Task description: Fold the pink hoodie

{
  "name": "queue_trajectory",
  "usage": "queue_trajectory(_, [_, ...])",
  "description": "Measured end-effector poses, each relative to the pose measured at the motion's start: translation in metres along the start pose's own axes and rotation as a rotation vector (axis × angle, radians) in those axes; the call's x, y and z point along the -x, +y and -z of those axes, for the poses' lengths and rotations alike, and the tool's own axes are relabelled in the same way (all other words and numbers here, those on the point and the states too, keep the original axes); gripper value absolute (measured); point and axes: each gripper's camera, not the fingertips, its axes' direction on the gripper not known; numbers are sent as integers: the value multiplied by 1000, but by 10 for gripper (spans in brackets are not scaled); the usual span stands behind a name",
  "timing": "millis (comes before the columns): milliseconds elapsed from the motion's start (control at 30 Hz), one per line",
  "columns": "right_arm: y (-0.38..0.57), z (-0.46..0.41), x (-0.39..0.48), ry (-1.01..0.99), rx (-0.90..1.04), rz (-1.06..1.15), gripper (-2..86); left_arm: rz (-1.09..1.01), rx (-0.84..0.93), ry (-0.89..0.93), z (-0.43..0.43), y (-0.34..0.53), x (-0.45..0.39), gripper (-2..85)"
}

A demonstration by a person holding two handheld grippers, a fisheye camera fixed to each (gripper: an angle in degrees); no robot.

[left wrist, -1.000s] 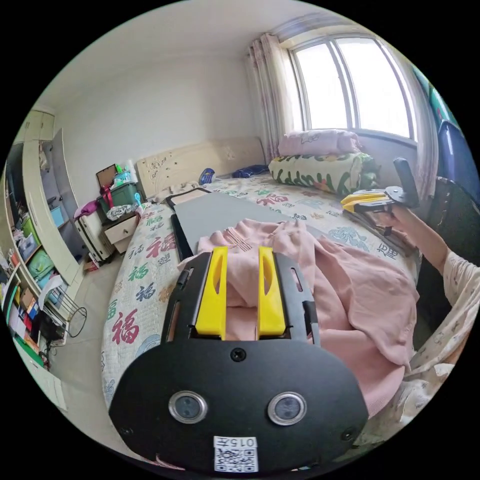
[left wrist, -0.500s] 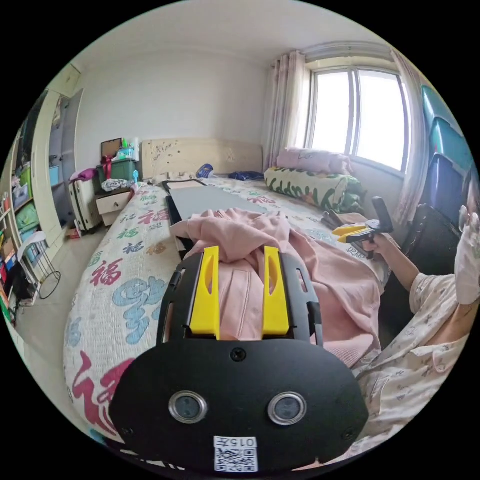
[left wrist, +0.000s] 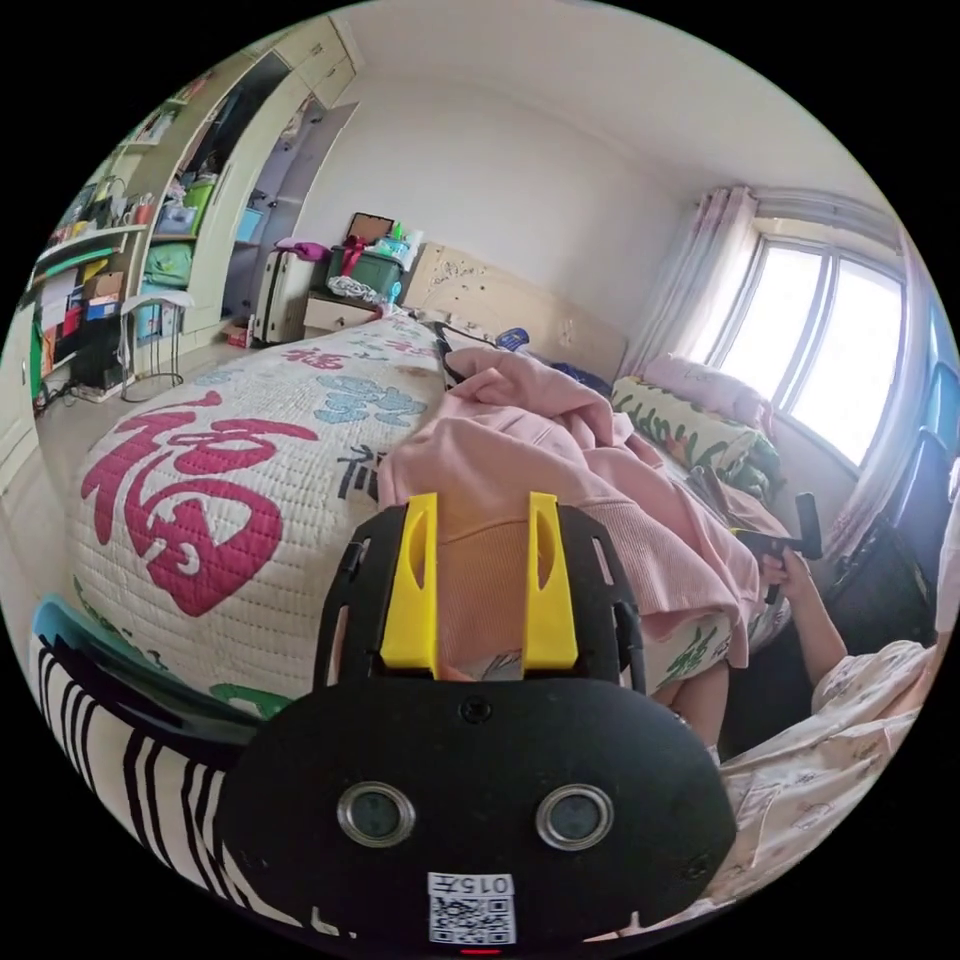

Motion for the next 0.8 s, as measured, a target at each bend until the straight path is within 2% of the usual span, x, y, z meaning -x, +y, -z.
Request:
queue_trajectory(167, [0, -23, -6, 52, -57, 15, -2, -20, -104, -49, 34, 8, 0, 22])
queue_trajectory(267, [11, -26, -17, 83, -111, -11, -5, -51, -170, -87, 70, 22, -5, 6])
queue_trajectory(400, [47, -55, -38, 178, -126, -81, -6, -96, -101, -64, 80, 47, -4, 2])
queue_trajectory(467, [57, -77, -52, 149, -114, -120, -6, -94, -59, -59, 75, 55, 4, 1])
queue_trajectory(667, [81, -117, -71, 146, -125, -155, -6, -85, -76, -4, 97, 65, 29, 0])
queue_trajectory(800, [97, -158, -92, 90, -130, -163, -1, -52, -105, -83, 107, 72, 46, -1])
